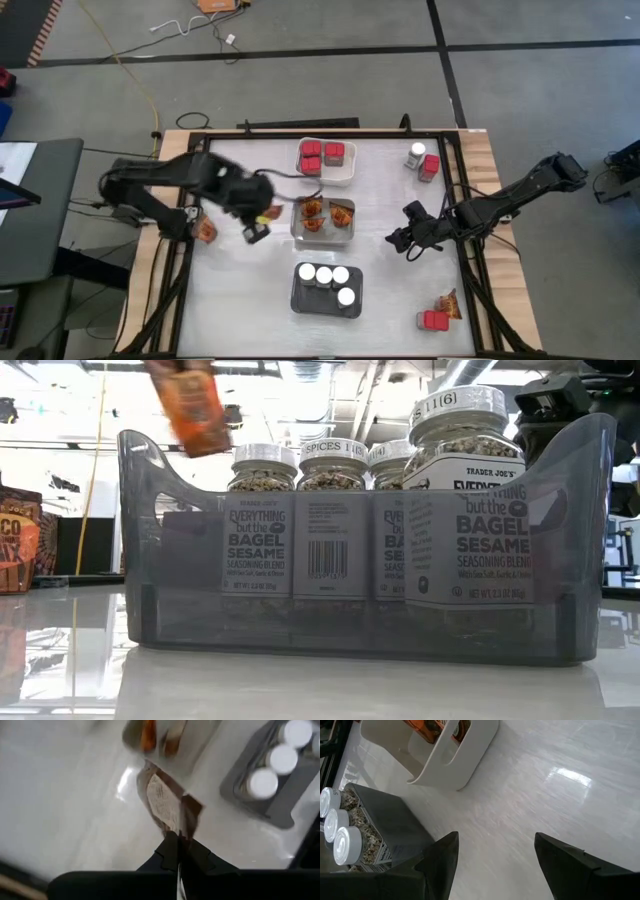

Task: Sort spices by type
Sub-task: Put the orange seasoning bag into the gray bin

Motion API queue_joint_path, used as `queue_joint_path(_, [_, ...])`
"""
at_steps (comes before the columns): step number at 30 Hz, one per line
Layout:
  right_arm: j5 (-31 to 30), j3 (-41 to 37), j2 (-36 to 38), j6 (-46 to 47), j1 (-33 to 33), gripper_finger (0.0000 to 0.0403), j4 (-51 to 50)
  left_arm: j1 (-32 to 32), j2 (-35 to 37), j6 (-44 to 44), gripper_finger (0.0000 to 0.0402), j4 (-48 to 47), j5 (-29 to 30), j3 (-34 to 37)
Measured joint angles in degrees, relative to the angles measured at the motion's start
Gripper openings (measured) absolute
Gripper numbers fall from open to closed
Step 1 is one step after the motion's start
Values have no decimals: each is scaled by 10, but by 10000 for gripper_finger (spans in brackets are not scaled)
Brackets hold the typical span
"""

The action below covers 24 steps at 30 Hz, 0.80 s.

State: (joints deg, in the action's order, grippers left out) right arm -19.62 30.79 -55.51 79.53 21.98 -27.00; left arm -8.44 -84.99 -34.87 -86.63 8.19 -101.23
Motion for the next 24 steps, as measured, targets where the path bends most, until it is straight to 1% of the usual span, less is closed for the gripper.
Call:
queue_joint_path(6, [0,0,0,0,-5,286,0,51,-123,150,0,3,-1,-145])
queue_joint_path(12, [0,0,0,-5,-14,286,0,69,-240,268,0,5,-17,-298])
queue_joint_path(14, [0,0,0,-5,-18,286,0,70,-272,302,0,8,-17,-339])
queue_joint_path(17, [0,0,0,-5,-22,286,-1,70,-284,363,0,52,-25,-319])
queue_joint_path(19, [0,0,0,-5,-23,286,-4,70,-299,386,0,57,-36,-317])
queue_joint_path(24, [0,0,0,-6,-23,286,-16,70,-342,439,0,62,-37,-317])
